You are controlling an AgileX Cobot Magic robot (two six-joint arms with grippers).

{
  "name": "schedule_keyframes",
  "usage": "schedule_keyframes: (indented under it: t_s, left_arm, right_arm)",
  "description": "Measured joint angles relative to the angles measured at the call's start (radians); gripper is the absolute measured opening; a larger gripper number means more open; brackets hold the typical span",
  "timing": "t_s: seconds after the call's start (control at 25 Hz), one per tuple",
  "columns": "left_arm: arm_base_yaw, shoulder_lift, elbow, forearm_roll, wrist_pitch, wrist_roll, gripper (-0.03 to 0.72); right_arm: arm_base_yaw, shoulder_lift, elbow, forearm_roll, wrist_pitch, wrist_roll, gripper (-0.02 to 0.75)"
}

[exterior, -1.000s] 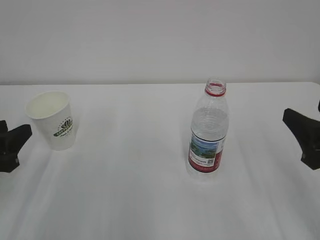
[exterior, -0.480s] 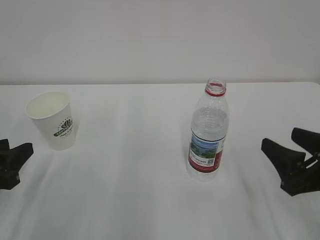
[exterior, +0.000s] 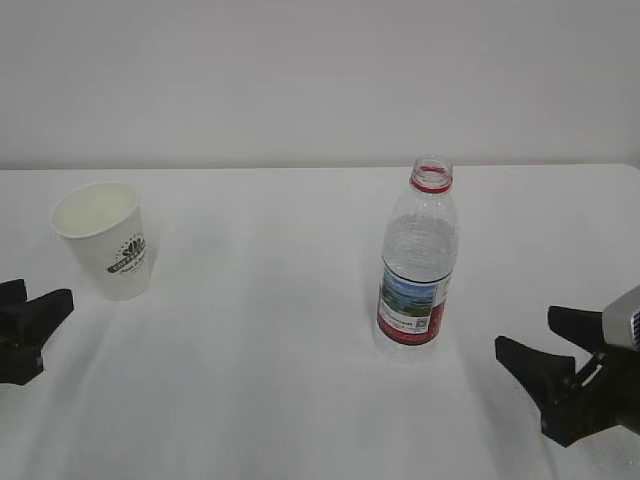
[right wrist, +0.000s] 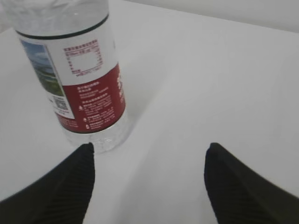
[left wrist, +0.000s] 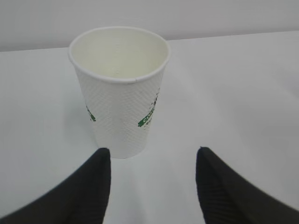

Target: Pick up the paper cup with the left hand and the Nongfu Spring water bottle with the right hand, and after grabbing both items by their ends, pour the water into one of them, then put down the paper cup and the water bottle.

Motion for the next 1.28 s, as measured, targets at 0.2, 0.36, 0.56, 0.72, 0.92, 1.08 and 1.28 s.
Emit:
schedule_keyframes:
  t_s: [0.2,0.36,0.56,0.72,0.92,1.08,1.28]
  left_arm:
    - [0.0,0.0,0.0,0.002,0.0,0.0,0.431]
    - [0.0,0.0,0.0,0.002,0.0,0.0,0.431]
    - [0.0,0.0,0.0,0.002,0.0,0.0,0.431]
    - [0.0,0.0,0.0,0.002,0.0,0.0,0.431]
    - [0.0,0.0,0.0,0.002,0.0,0.0,0.431]
    - [0.0,0.0,0.0,-0.002,0.0,0.0,0.431]
    - [0.0,0.0,0.0,-0.009,0.0,0.0,0.431]
  right_arm:
    - [0.0,0.0,-0.022,-0.114,-0.004,-0.002,0.552]
    - [0.0,0.0,-0.061,-0.172,-0.006,-0.002,0.589]
    - [0.0,0.002,-0.098,-0.19,-0.007,-0.002,0.617]
    - [0.0,0.004,-0.125,-0.191,-0.007,-0.002,0.621]
    - [0.0,0.04,-0.155,-0.196,-0.012,-0.002,0.622]
    - [0.0,0.112,-0.176,-0.236,-0.012,-0.002,0.623]
    - [0.0,0.186,-0.216,-0.284,-0.012,-0.002,0.623]
